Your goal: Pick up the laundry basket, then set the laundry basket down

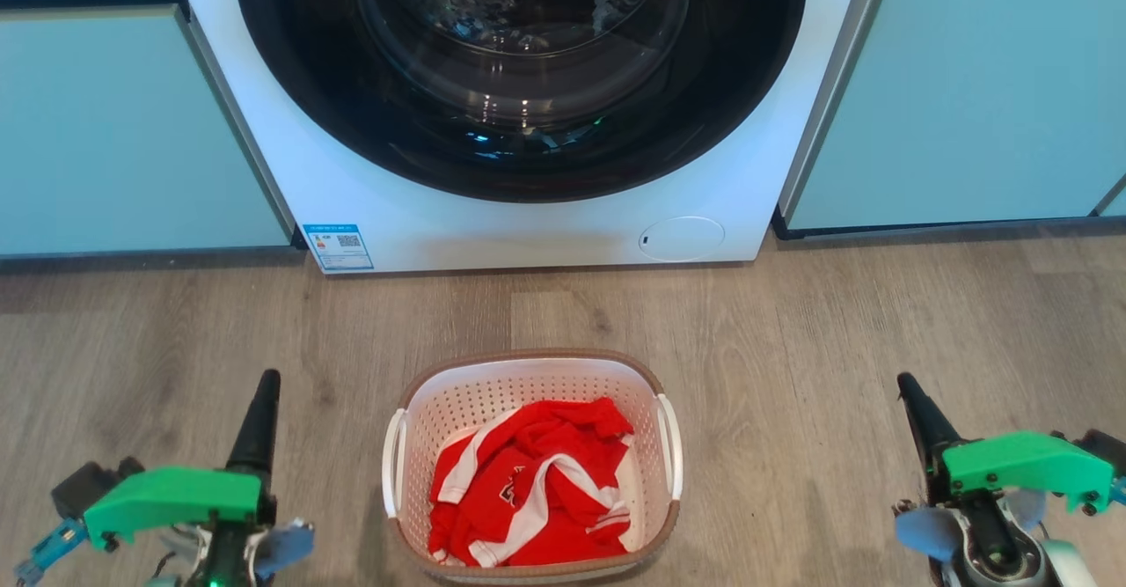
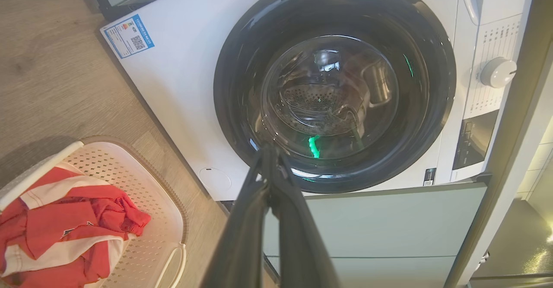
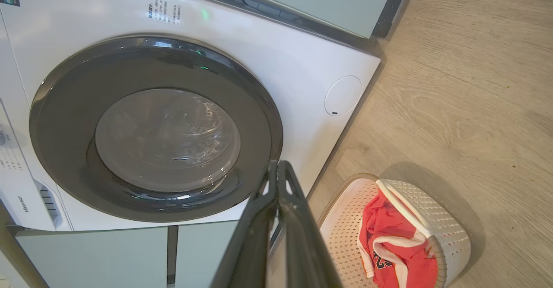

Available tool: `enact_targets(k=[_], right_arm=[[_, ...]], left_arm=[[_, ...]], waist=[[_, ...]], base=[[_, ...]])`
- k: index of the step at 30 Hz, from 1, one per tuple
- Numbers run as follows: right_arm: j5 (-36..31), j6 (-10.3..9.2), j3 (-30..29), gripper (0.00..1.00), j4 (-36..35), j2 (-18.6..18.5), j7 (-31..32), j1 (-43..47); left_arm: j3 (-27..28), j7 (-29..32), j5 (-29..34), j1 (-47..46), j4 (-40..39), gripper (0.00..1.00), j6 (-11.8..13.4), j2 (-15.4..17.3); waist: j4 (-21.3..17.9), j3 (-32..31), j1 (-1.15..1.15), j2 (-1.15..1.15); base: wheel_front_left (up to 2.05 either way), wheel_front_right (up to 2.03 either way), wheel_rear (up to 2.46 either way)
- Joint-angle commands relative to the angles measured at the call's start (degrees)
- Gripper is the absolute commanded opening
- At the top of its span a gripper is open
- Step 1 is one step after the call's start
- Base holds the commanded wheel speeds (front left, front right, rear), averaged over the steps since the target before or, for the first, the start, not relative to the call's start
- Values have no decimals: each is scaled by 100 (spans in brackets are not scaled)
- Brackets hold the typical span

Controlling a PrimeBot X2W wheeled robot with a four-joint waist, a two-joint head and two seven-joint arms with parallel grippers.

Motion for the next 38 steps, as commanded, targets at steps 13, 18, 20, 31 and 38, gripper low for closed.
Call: enact_targets(k=[13, 18, 20, 31, 38], right_arm=[[881, 37, -179, 0, -167, -61, 258, -337], [1109, 38, -246, 0, -164, -58, 326, -354], [1222, 39, -279, 0, -162, -56, 360, -362], [1374, 40, -349, 0, -158, -39, 428, -376], [1360, 40, -365, 0, -157, -28, 441, -377]], left_arm=[[337, 289, -1003, -549, 26, 0, -107, 100], [377, 359, -1266, -599, 73, 0, -122, 97], [398, 395, -1398, -624, 96, 0, -129, 95], [450, 464, -1574, -663, 132, 0, -139, 77], [467, 479, -1559, -665, 133, 0, -139, 65]], waist=[[26, -12, 0, 0], [33, -16, 0, 0], [37, -17, 0, 0], [42, -20, 0, 0], [42, -20, 0, 0]], base=[[0, 0, 0], [0, 0, 0], [0, 0, 0], [0, 0, 0], [0, 0, 0]])
